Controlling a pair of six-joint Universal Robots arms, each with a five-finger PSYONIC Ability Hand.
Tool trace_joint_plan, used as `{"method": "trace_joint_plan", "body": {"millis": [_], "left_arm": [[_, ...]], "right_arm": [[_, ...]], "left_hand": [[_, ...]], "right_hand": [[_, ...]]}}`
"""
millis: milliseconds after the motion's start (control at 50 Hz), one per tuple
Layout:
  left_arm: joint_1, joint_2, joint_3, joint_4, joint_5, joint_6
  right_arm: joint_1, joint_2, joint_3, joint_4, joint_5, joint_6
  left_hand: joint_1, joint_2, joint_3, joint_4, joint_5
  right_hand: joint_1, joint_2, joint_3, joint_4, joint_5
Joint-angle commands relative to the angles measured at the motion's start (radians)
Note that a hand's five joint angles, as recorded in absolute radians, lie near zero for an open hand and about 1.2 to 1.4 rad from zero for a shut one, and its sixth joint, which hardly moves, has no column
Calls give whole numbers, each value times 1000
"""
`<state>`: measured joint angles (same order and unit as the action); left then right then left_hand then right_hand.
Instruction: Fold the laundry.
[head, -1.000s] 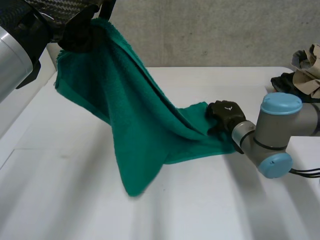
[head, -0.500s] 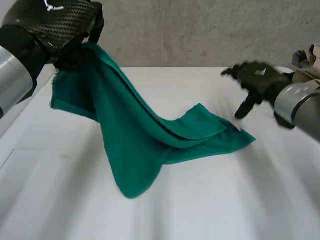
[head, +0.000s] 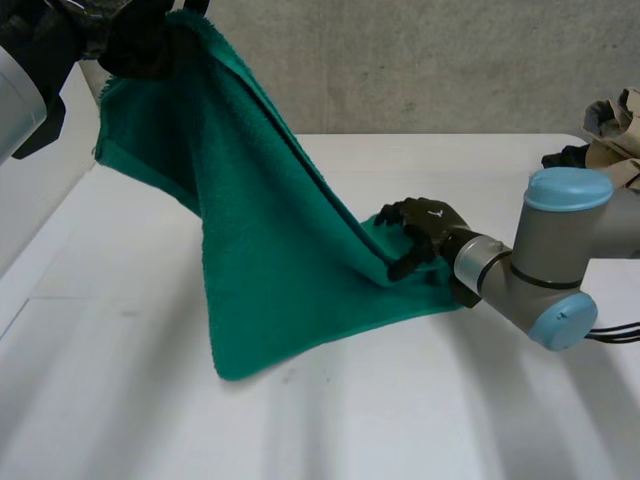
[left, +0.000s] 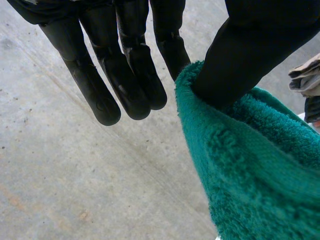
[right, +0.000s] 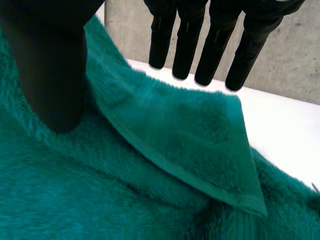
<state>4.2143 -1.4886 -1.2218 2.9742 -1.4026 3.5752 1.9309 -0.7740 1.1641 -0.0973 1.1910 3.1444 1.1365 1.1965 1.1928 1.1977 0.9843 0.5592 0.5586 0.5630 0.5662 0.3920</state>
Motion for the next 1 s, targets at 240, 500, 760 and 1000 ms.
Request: {"method": "trace_joint_plan", "body": {"millis": [240, 500, 760, 1000], "left_arm": [[16, -2, -102, 0, -6, 11], [135, -35, -300, 3, 10, 16], [122, -465, -190, 111, -1, 94], [104, -688, 630, 391, -116, 148]], "right_arm": [[-27, -267, 12, -18, 19, -102], [-210, -676, 52, 615, 22, -765], [-119, -351, -2, 717, 97, -873], [-55, -227, -319, -33, 252, -670]], "left_hand": [[260, 200, 203, 199, 237], [260, 200, 203, 199, 237], [260, 200, 203, 199, 237], [260, 200, 203, 199, 237]], "right_hand": [[837, 838, 833, 830, 830], [837, 838, 833, 830, 830], [837, 838, 833, 830, 830], [837, 838, 833, 830, 830]]}}
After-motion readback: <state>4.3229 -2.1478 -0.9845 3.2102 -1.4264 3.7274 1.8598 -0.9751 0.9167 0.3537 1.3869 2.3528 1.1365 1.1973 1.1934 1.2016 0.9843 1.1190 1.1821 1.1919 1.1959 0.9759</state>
